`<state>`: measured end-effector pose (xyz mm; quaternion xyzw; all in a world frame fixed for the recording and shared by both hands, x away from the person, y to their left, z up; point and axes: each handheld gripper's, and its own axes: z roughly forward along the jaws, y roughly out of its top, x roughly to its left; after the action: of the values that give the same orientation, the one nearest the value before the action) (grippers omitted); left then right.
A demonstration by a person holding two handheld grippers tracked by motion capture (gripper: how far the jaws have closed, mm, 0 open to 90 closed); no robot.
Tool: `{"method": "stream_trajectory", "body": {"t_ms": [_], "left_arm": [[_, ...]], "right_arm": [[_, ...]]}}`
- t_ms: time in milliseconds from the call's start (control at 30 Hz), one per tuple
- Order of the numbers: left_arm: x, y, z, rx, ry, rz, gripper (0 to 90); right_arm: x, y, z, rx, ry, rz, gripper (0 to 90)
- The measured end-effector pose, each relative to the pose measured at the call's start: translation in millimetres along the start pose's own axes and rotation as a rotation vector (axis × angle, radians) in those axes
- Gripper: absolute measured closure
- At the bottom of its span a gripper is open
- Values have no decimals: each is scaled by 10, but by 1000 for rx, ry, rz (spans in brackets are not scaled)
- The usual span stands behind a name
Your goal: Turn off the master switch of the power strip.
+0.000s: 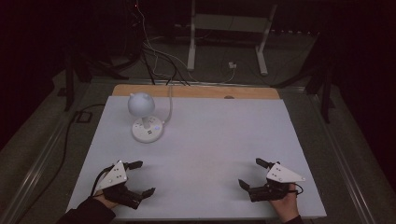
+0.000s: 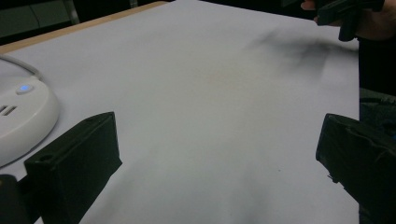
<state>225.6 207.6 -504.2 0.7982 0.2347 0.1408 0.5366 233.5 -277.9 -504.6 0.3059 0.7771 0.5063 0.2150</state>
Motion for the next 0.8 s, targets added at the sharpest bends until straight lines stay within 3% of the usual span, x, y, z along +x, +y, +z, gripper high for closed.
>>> {"method": "stream_trajectory", "body": {"t_ms": [200, 467, 800], "left_arm": [[-1, -2, 10, 16, -7, 2, 2], [-17, -6, 24, 37, -19, 3, 2], [-50, 10, 51, 66, -50, 28, 2]], "right_arm": [[-18, -5, -8, 11, -29, -15, 0], [24, 8, 27, 25, -5, -24, 0], [42, 21, 16, 20, -20, -29, 0]]}}
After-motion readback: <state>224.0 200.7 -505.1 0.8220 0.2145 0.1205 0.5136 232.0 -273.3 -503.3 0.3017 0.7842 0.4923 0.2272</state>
